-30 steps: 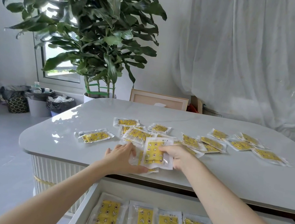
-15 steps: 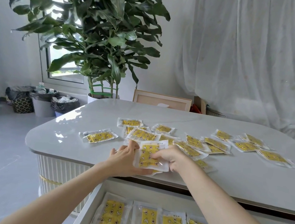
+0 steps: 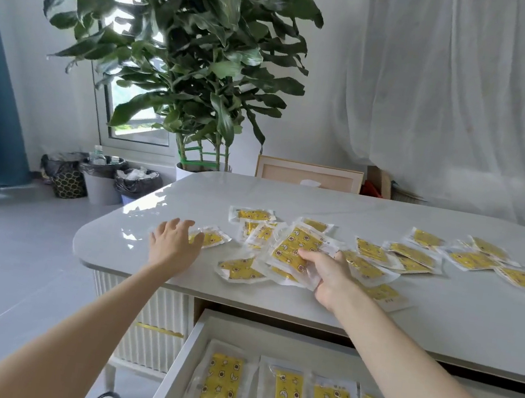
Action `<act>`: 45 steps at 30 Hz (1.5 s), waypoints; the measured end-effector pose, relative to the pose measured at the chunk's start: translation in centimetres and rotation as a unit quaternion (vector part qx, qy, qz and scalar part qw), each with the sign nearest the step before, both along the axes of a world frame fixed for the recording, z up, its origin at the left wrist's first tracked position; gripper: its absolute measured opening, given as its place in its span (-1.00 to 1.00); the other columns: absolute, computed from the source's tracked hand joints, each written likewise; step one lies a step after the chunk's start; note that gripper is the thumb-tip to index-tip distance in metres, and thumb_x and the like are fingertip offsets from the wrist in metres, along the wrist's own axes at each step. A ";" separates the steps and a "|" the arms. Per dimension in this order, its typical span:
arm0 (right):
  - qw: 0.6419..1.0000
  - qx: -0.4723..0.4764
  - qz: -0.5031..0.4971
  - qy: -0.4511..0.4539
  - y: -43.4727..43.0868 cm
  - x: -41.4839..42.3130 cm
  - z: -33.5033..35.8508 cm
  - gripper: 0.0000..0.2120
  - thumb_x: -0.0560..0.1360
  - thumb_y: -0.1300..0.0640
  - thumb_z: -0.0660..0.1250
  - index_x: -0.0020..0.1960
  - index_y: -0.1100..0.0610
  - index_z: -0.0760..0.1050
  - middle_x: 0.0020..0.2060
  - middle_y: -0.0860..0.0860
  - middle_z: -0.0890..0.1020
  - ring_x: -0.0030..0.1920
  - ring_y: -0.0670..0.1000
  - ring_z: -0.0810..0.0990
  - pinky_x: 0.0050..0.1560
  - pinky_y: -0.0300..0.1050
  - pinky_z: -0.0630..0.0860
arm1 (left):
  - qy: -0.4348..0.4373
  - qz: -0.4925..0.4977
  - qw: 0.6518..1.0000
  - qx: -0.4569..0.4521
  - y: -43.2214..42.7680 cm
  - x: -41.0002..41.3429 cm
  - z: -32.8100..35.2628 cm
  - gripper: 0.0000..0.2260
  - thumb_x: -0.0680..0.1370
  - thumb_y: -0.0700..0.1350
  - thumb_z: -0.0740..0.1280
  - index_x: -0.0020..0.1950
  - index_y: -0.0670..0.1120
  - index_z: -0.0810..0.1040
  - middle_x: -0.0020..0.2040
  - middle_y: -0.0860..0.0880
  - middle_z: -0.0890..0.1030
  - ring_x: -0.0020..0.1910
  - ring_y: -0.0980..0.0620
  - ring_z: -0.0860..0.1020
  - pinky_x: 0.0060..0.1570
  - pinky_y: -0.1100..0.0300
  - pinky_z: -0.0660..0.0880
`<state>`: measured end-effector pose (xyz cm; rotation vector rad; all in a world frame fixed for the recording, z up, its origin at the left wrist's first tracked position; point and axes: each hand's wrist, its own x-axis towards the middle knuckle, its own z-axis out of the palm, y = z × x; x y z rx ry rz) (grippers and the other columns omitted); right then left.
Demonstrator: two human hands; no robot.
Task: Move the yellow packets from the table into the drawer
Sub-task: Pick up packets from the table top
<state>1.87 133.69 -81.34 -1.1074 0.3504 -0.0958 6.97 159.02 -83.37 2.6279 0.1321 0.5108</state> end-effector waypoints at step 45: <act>0.961 -0.133 0.240 -0.022 0.1 -7.4 2.5 -0.42 0.39 0.36 0.45 0.35 0.32 0.31 0.08 0.20 0.65 0.06 0.11 0.65 0.08 -0.04 0.59 | 0.080 -0.078 0.968 -0.227 -0.5 -6.6 4.7 -0.69 0.50 -0.08 0.39 0.17 -0.18 0.46 -0.02 -0.11 0.54 -0.12 -0.06 0.50 -0.10 0.09 0.51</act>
